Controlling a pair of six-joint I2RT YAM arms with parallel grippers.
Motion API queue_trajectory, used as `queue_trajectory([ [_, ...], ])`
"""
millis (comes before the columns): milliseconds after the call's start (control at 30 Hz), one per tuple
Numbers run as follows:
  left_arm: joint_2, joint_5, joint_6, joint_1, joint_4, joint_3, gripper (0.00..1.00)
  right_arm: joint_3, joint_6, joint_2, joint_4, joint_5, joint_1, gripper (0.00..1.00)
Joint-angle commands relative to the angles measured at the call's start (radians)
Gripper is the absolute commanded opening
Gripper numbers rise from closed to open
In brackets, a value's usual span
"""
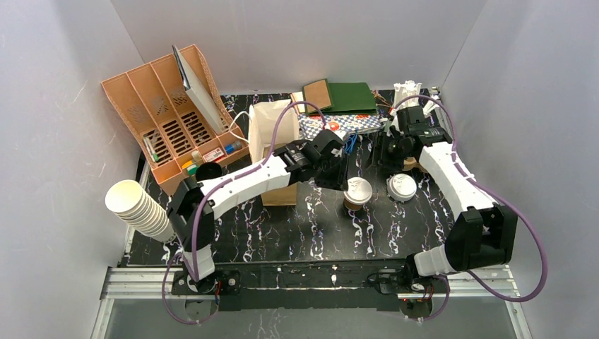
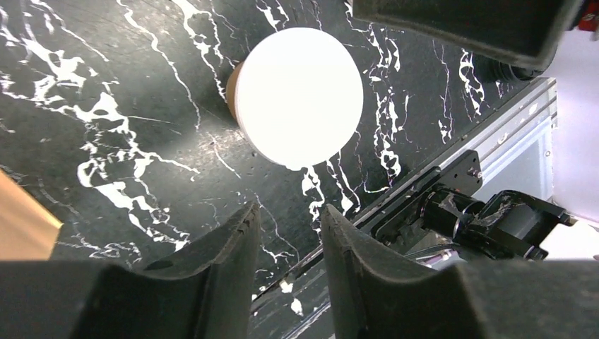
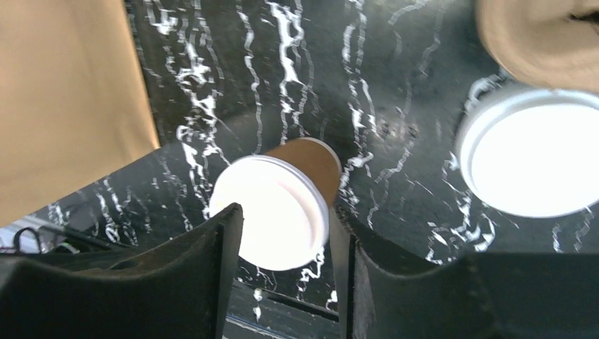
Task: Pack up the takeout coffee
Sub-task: Close the cup lid on the coffee cup.
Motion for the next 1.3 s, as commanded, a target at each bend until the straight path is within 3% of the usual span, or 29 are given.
queue_trajectory([
  [0, 0.03, 0.008, -0.102, -0.023, 0.036, 0.022, 0.34, 0.005, -0.05, 0.027, 0.105, -0.186, -0.01, 0.54],
  [200, 0.059, 0.012, -0.205, -0.029, 0.1, -0.048, 0.33, -0.053, -0.005, 0.038, 0.189, -0.24, -0.014, 0.5],
  [600, 0.103, 0.016, -0.238, -0.028, 0.152, -0.074, 0.36, -0.162, 0.029, -0.006, 0.166, -0.271, -0.017, 0.55],
  [1267, 0.202, -0.03, -0.121, -0.005, 0.161, 0.056, 0.31, -0.253, 0.115, -0.166, 0.005, -0.106, -0.021, 0.46],
])
